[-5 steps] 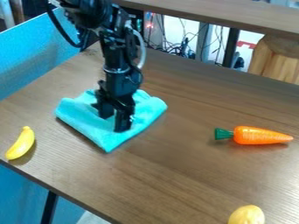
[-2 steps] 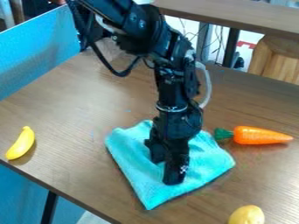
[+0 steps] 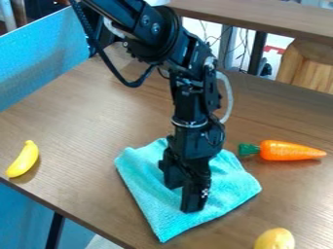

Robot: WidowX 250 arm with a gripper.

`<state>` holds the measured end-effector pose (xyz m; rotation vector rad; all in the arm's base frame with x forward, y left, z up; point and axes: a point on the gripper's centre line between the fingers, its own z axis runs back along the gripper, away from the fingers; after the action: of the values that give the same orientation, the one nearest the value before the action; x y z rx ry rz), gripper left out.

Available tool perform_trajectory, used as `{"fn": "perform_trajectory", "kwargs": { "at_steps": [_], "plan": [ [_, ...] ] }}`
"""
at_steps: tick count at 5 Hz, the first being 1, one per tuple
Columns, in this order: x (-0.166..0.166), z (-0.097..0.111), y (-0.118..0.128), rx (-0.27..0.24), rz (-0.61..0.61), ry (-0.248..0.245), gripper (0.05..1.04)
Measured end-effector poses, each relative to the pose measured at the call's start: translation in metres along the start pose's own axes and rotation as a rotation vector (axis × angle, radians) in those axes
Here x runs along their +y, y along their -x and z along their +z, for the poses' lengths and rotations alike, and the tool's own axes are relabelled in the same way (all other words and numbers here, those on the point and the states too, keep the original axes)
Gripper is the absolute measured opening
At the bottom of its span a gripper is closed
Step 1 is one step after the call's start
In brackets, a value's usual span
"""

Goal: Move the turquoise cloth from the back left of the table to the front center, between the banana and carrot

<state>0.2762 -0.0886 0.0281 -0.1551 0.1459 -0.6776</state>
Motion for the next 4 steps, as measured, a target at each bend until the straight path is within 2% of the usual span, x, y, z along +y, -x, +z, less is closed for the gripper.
{"fn": "perform_trajectory", "kwargs": {
  "at_steps": [1, 2, 3, 4],
  "plan": [
    [0.004, 0.010, -0.002, -0.024, 0.036, -0.030, 0.999],
    [0.023, 0.042, -0.008, -0.135, 0.057, -0.076, 0.999],
    [0.032, 0.069, -0.013, -0.198, 0.064, -0.107, 0.999],
    [0.054, 0.087, -0.005, -0.207, 0.114, -0.132, 0.999]
  ]
}}
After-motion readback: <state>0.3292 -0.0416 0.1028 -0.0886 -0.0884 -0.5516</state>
